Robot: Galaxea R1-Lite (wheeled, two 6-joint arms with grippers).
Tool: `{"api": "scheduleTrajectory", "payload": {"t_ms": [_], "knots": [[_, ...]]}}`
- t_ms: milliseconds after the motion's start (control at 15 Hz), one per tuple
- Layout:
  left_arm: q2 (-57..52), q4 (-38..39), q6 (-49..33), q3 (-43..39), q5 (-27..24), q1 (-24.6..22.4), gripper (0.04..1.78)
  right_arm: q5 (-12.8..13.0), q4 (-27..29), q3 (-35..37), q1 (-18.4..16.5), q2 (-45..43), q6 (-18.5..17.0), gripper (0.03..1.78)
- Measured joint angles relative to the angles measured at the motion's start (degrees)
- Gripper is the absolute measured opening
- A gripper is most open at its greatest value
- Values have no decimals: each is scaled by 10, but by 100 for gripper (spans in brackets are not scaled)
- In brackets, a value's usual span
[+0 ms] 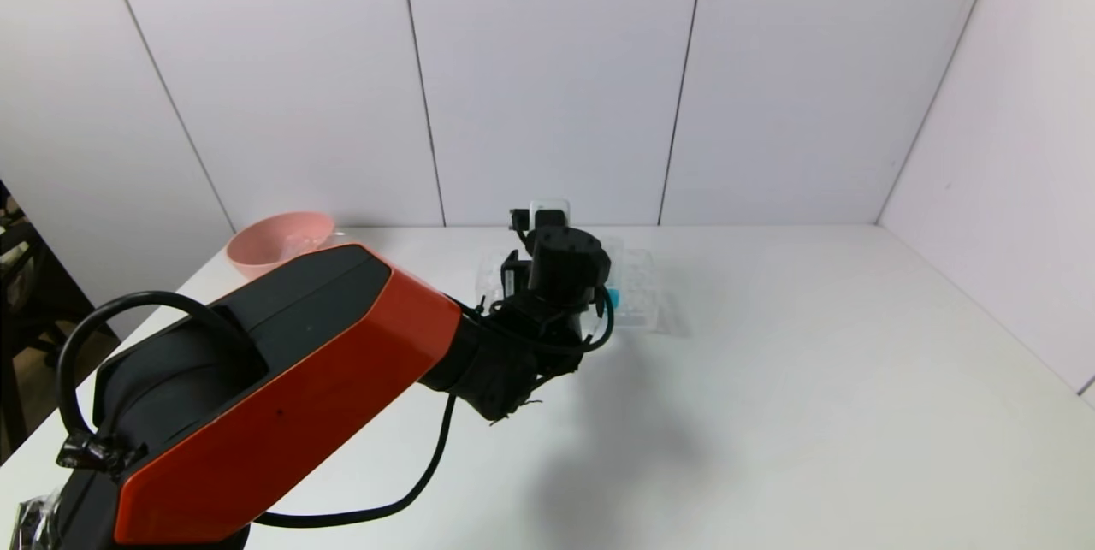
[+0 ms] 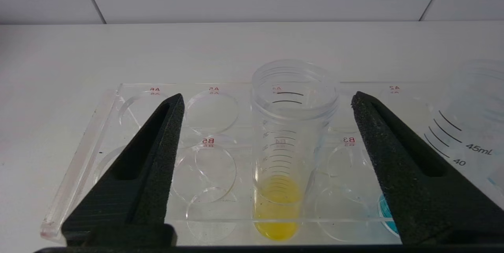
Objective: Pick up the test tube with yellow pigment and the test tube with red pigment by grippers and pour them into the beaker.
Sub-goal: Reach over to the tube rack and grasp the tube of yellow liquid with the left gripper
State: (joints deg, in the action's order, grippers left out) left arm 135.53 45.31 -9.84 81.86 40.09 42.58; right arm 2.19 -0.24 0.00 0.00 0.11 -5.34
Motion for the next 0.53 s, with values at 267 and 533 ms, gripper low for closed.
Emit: {"api": "scheduleTrajectory", "payload": {"t_ms": [267, 533], "knots": [[0, 1, -1, 2, 0, 0, 66, 0, 0, 0, 0, 0, 0, 171], [0, 1, 0, 4, 0, 1, 45, 0, 0, 0, 0, 0, 0, 171]]}}
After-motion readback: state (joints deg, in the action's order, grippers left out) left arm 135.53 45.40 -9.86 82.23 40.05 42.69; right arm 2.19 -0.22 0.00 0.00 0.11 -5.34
